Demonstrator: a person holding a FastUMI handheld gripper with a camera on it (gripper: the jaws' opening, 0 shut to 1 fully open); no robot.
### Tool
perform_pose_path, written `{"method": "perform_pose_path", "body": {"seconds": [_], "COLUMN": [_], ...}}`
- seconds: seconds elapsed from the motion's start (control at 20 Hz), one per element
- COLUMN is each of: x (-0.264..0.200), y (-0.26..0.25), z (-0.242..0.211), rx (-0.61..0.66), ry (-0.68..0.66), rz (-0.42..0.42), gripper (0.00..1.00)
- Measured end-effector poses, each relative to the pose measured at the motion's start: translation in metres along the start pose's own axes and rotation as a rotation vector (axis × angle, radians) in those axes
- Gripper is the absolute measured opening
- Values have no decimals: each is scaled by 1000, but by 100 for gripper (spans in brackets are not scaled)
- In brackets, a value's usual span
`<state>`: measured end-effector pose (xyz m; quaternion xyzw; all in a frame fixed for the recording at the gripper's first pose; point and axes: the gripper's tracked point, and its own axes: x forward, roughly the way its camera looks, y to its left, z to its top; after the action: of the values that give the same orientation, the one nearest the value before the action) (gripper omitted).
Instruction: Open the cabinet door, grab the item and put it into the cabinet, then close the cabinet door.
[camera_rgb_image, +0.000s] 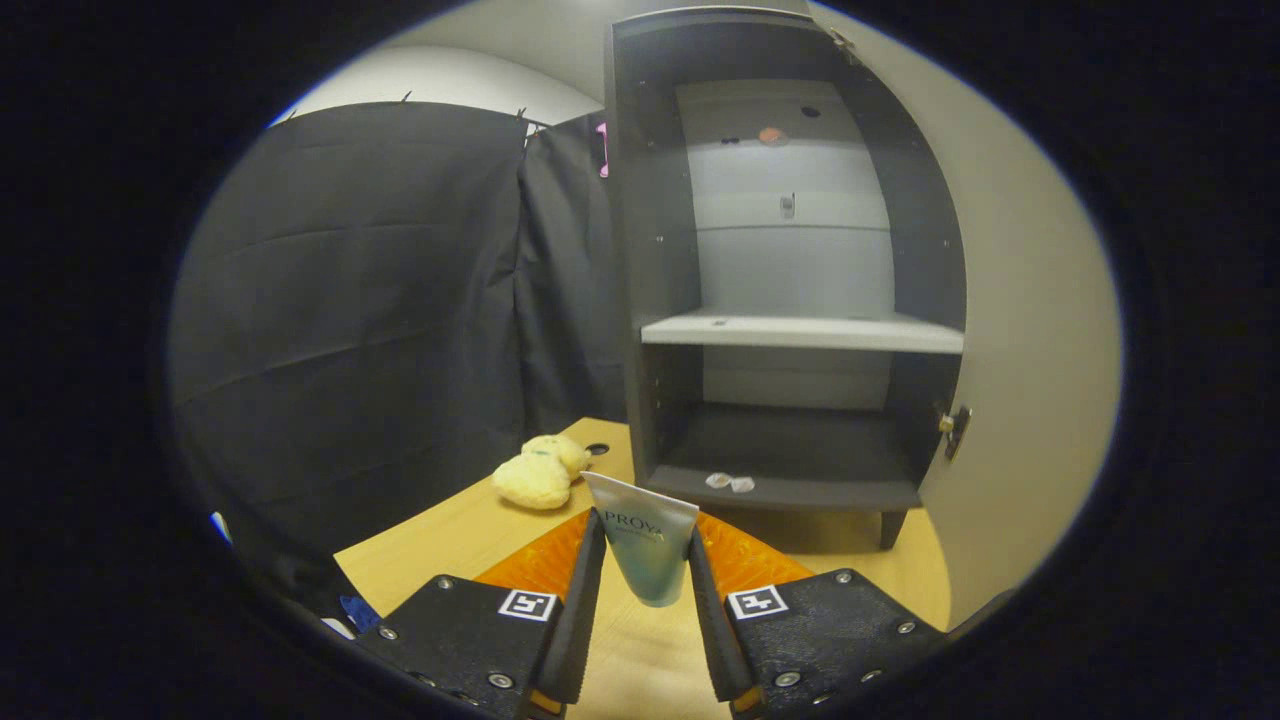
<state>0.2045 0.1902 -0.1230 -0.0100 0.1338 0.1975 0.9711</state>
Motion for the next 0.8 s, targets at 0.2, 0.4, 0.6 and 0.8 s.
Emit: {"method": "perform_pose_path", "body": {"seconds": [0.2,0.4,0.6,0.8], "x": [22,43,71,104], "y": [-20,-32,-52,-86], "z": [70,133,188,227], "rx": [-42,-82,-101,-107], "ry": [-70,-118,-155,-176], "rz": [-53,-91,-137,-196], "gripper": [48,47,48,48]}}
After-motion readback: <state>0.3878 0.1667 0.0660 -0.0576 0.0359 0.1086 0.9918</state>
